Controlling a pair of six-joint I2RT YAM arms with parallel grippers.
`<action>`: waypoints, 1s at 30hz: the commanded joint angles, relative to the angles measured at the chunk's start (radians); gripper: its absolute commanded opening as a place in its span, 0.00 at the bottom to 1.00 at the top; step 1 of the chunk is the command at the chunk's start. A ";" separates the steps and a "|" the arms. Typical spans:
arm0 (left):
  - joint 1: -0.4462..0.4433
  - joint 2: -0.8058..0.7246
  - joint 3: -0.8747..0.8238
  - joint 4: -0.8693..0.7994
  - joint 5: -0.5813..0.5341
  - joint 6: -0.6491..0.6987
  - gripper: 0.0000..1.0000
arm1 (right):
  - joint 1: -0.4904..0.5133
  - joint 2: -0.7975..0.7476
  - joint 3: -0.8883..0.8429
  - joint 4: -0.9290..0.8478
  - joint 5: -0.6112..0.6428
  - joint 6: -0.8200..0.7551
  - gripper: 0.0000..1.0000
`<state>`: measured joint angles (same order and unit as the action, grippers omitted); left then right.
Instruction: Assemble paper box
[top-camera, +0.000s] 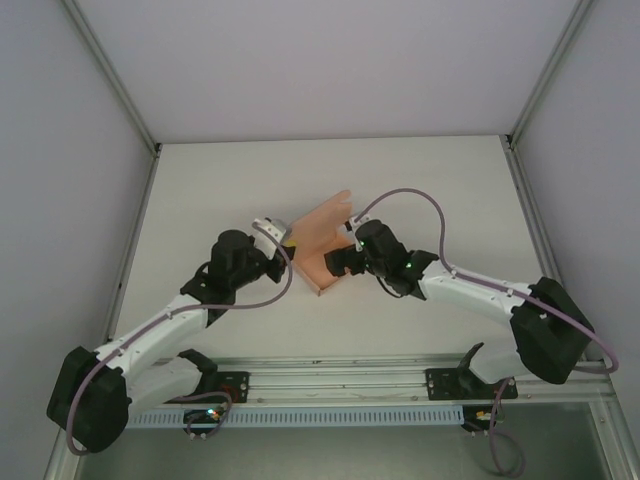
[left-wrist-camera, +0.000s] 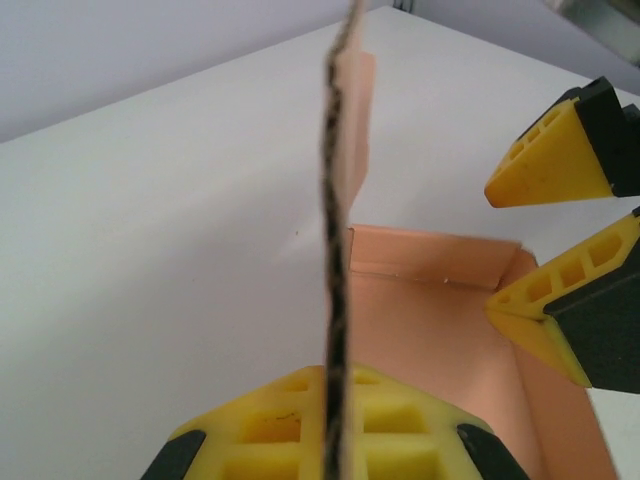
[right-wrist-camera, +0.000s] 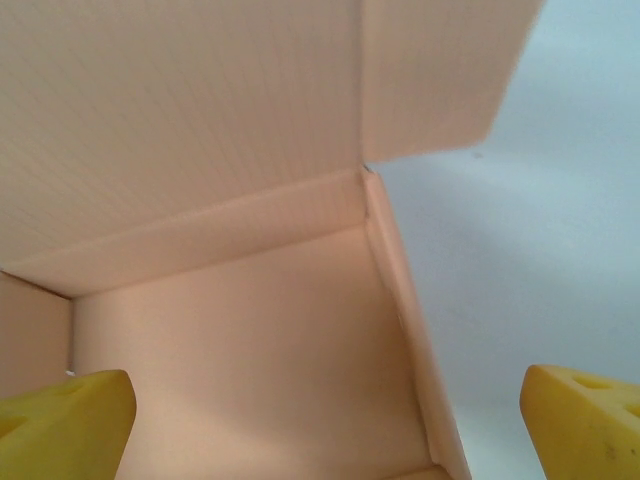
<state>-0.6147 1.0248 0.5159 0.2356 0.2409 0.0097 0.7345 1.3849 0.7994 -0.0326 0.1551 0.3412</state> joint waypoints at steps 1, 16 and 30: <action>-0.005 -0.016 -0.027 0.083 0.073 0.045 0.00 | -0.007 -0.066 -0.036 -0.055 0.057 0.013 1.00; 0.043 0.262 0.105 -0.067 0.355 0.258 0.14 | -0.109 -0.399 -0.144 -0.209 0.007 -0.147 1.00; 0.042 0.176 0.188 -0.314 0.206 0.308 0.66 | -0.211 -0.182 0.129 -0.457 -0.248 -0.515 1.00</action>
<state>-0.5697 1.2381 0.6605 0.0399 0.5011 0.2714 0.5297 1.1507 0.8581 -0.3767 -0.0383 -0.0364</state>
